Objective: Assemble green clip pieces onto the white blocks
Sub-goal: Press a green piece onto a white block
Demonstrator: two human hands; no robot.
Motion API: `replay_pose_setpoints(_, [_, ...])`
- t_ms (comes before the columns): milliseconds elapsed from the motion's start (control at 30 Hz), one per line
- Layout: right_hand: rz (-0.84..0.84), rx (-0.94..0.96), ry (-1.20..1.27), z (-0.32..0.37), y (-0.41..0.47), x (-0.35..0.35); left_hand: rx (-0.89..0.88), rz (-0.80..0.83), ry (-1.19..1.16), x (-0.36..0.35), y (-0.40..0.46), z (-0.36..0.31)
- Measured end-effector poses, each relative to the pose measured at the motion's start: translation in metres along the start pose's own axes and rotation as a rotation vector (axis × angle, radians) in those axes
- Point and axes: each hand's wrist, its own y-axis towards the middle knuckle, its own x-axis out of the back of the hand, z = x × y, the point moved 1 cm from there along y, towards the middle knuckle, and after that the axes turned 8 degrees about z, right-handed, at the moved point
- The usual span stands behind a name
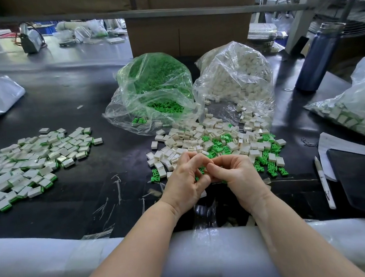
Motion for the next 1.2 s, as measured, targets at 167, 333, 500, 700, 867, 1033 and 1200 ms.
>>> replay_pose_setpoints(167, [0.006,-0.015,0.009,-0.0001,0.0001,0.0006,-0.001,0.000,0.008,-0.0004,0.0003,0.0003])
replay_pose_setpoints(333, [0.002,0.006,-0.014,-0.0012,0.0005,-0.0001,0.000,-0.009,0.011,-0.0003,0.0003,0.0007])
replay_pose_setpoints(500, [0.001,0.010,-0.031,-0.0012,0.0011,-0.0006,-0.007,-0.014,0.001,-0.0003,0.0006,0.0010])
replay_pose_setpoints(700, [-0.023,-0.004,-0.014,-0.0012,0.0016,-0.0011,-0.005,-0.001,0.036,-0.0011,-0.0003,0.0019])
replay_pose_setpoints(867, [-0.035,-0.013,-0.008,-0.0007,0.0003,-0.0009,0.002,0.007,0.053,-0.0008,-0.0003,0.0010])
replay_pose_setpoints(1033, [-0.040,-0.014,-0.003,-0.0007,0.0004,-0.0009,0.005,0.016,0.058,-0.0008,-0.0001,0.0004])
replay_pose_setpoints(1200, [-0.030,-0.012,0.002,-0.0010,0.0007,-0.0012,0.004,0.018,0.061,-0.0012,-0.0002,0.0003])
